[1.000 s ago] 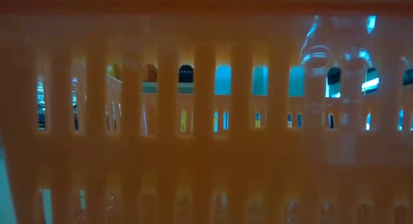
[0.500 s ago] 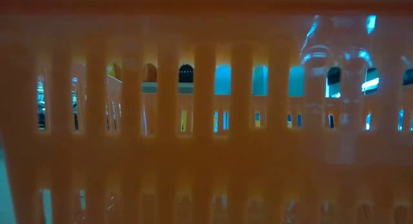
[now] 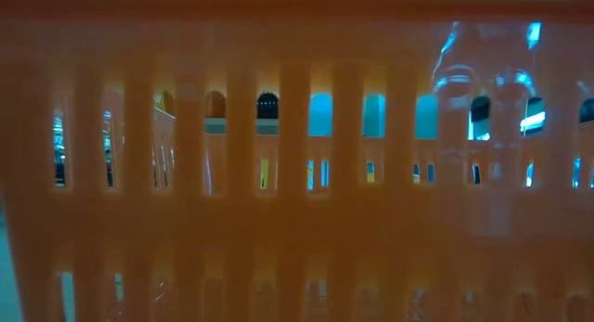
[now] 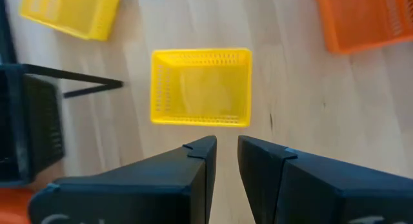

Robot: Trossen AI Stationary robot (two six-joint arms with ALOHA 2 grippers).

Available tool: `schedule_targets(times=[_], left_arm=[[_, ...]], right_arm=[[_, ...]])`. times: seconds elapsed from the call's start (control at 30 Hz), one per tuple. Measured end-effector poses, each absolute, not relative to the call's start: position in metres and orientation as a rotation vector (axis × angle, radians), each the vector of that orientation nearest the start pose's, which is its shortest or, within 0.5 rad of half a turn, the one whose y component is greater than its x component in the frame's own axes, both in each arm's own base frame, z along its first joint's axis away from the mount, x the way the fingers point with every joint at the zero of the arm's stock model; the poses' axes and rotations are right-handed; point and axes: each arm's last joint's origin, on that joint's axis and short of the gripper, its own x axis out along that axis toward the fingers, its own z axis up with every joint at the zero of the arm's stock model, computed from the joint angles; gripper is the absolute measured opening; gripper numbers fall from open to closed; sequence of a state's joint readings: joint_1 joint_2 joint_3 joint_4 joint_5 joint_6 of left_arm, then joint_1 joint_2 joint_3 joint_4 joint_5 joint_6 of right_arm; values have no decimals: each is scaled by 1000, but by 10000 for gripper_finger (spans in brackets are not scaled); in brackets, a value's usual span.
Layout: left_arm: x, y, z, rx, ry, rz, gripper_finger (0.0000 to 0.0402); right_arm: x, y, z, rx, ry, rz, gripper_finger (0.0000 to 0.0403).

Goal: Stack baskets on shelf by color
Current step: Stack the bottom yellow basket on top of the yellow basket on the shelf

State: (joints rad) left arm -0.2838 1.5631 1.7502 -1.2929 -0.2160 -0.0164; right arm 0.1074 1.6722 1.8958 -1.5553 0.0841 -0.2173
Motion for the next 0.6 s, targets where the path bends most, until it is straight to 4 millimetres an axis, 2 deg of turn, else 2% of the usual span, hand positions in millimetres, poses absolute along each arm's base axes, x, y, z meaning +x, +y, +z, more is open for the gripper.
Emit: schedule_targets(times=[0.2, 0.37, 0.6], left_arm=[[290, -83, 345, 278, 1114, -67, 55], [296, -87, 314, 225, 1110, -115, 55], [304, -91, 281, 165, 1052, -172, 55]], right_arm=[[286, 29, 393, -303, 1286, 168, 86], [258, 28, 417, -222, 1190, 170, 86], [216, 23, 448, -196, 1029, 141, 86]])
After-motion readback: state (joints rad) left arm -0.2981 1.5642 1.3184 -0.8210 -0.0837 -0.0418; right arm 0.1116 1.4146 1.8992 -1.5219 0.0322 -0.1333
